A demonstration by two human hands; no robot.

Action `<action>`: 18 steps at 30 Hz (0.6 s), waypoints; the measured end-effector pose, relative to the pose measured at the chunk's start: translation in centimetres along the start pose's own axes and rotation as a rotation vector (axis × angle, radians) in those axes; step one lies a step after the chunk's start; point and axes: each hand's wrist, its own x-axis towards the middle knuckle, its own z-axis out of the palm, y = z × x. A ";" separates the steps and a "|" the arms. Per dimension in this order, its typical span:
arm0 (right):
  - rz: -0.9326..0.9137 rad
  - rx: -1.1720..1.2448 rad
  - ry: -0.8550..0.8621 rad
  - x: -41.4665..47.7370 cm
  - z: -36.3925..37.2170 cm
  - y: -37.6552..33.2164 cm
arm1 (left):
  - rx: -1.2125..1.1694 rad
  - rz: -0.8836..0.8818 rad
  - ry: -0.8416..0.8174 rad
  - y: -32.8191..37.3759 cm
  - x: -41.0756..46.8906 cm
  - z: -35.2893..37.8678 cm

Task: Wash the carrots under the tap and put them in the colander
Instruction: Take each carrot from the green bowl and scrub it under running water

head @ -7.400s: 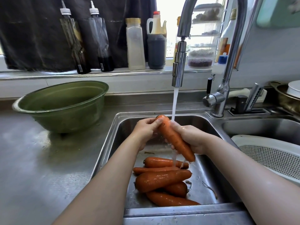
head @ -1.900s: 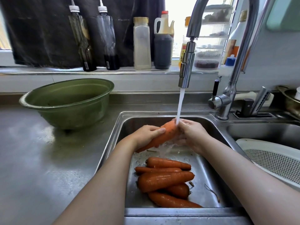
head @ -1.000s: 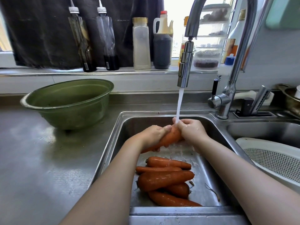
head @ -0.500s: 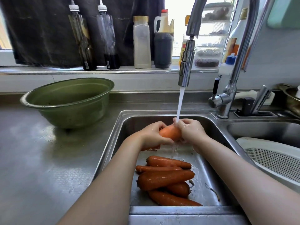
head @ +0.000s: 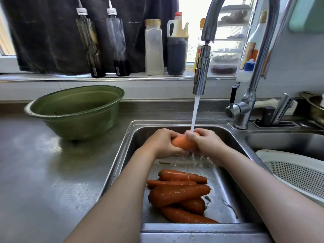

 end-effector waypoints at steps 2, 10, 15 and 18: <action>0.008 0.007 -0.147 -0.3 -0.6 0.2 | 0.011 -0.016 -0.007 -0.4 -0.2 -0.3; -0.060 0.049 0.187 -0.7 1.0 -0.5 | -0.036 0.022 -0.029 0.3 -0.1 0.1; -0.012 -0.061 -0.036 -0.7 -0.3 -0.6 | 0.016 0.005 -0.041 -0.4 0.1 0.2; -0.002 0.021 -0.275 -1.1 -1.1 0.0 | 0.022 -0.024 -0.050 -1.0 -0.1 0.1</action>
